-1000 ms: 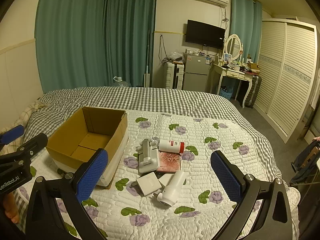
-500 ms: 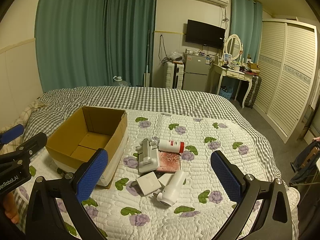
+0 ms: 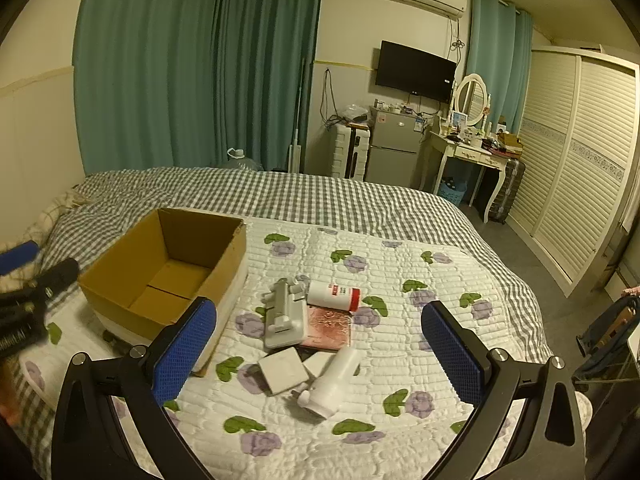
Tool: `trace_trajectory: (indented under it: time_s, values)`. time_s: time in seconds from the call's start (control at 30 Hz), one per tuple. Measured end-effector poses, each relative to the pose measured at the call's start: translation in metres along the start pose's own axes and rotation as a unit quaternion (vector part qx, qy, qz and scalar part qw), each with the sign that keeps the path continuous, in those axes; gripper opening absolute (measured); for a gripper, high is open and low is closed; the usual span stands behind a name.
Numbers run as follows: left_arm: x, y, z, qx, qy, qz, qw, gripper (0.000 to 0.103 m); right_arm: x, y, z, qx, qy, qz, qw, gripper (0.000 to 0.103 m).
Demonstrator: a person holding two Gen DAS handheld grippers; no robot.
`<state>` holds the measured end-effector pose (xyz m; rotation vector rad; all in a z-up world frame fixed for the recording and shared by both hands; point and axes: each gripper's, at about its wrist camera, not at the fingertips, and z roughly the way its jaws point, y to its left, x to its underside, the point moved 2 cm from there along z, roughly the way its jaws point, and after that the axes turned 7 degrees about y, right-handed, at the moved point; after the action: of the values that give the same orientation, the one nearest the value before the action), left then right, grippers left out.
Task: Organize rigid objects
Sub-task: 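Move the right gripper to the white hair dryer and grasp it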
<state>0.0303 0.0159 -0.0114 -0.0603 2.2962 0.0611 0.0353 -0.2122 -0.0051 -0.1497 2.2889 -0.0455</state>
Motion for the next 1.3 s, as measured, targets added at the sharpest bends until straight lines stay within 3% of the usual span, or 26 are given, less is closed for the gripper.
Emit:
trace_trajectory:
  time_s: [0.2, 0.43, 0.63, 0.7, 0.93, 1.03, 1.1, 1.17, 1.3]
  values:
    - [-0.006, 0.026, 0.021, -0.04, 0.031, 0.022, 0.9985, 0.088, 0.003, -0.024, 0.023, 0.017, 0.019, 0.004, 1.0, 0.103]
    - [0.001, 0.063, 0.067, -0.071, 0.103, 0.012, 0.9921, 0.086, 0.019, -0.045, 0.076, 0.032, 0.071, 0.002, 0.997, 0.103]
    - [0.007, 0.075, 0.097, -0.052, 0.157, -0.015, 0.9862, 0.084, 0.037, -0.047, 0.124, 0.014, 0.116, 0.0, 0.993, 0.103]
    - [0.01, 0.073, 0.106, -0.049, 0.174, -0.009, 0.9835, 0.069, 0.042, -0.044, 0.134, 0.002, 0.13, -0.006, 0.992, 0.103]
    - [0.007, 0.069, 0.119, -0.03, 0.211, -0.014, 0.9769, 0.037, 0.061, -0.037, 0.161, -0.018, 0.181, -0.015, 0.983, 0.103]
    - [0.007, 0.065, 0.123, -0.032, 0.222, -0.005, 0.9744, 0.03, 0.072, -0.033, 0.171, -0.034, 0.208, -0.016, 0.977, 0.103]
    - [0.006, 0.064, 0.127, -0.027, 0.232, 0.0, 0.9723, 0.02, 0.076, -0.031, 0.177, -0.04, 0.22, -0.016, 0.974, 0.103]
    - [0.005, 0.064, 0.129, -0.028, 0.24, 0.002, 0.9702, 0.017, 0.08, -0.03, 0.182, -0.05, 0.232, -0.011, 0.971, 0.102]
    - [0.005, 0.066, 0.131, -0.042, 0.248, 0.009, 0.9679, 0.009, 0.084, -0.032, 0.196, -0.071, 0.255, 0.019, 0.964, 0.091]
